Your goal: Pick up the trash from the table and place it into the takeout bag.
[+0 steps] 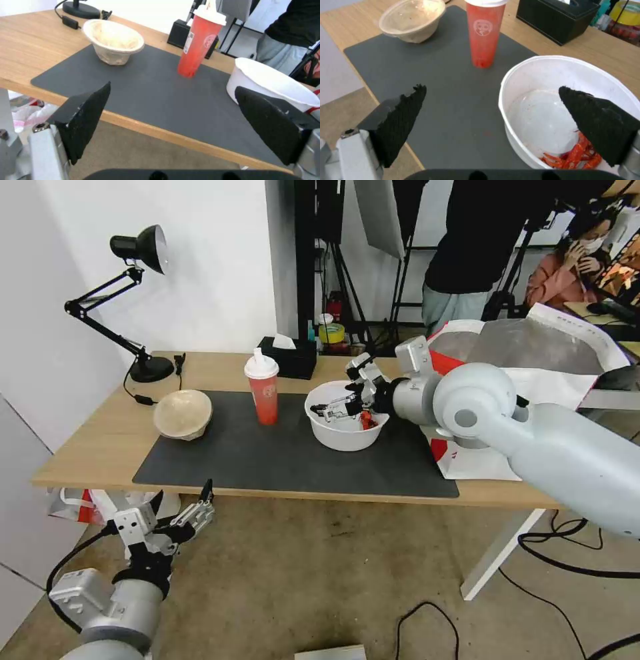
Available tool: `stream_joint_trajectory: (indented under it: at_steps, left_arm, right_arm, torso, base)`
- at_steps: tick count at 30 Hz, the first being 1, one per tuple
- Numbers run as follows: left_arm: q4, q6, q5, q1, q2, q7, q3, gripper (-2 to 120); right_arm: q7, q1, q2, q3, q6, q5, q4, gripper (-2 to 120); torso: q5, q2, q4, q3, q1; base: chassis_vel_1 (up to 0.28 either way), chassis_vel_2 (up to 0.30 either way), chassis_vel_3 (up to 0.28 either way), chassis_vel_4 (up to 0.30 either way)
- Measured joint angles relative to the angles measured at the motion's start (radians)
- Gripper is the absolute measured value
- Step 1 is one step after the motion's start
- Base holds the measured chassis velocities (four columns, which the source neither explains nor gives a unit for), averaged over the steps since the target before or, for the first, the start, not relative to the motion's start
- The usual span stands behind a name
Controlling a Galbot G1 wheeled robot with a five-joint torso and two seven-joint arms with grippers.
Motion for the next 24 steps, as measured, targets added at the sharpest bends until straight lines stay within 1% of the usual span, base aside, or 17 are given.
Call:
stream_joint_trajectory:
  at_steps: [11, 24]
  left_arm:
    - [0.000, -0.003, 0.009, 0.001, -0.006, 0.001, 0.010, 100]
    - [0.000, -0.006, 0.017, 0.000, -0.014, 0.004, 0.020, 100]
  right_arm:
    - [-0.001, 0.009, 0.031, -0.031, 0.000, -0.023, -0.061, 100]
    - [0.026, 0.054, 0.111, -0.110, 0.001, -0.031, -0.157, 100]
  torso:
    - [0.0000, 0.000, 0.0000, 0.000, 0.000]
    - [-0.0001, 0.000, 0.0001, 0.000, 0.000]
  base:
    - [0.000, 0.000, 0.000, 0.000]
    - [0.000, 0.000, 0.000, 0.000]
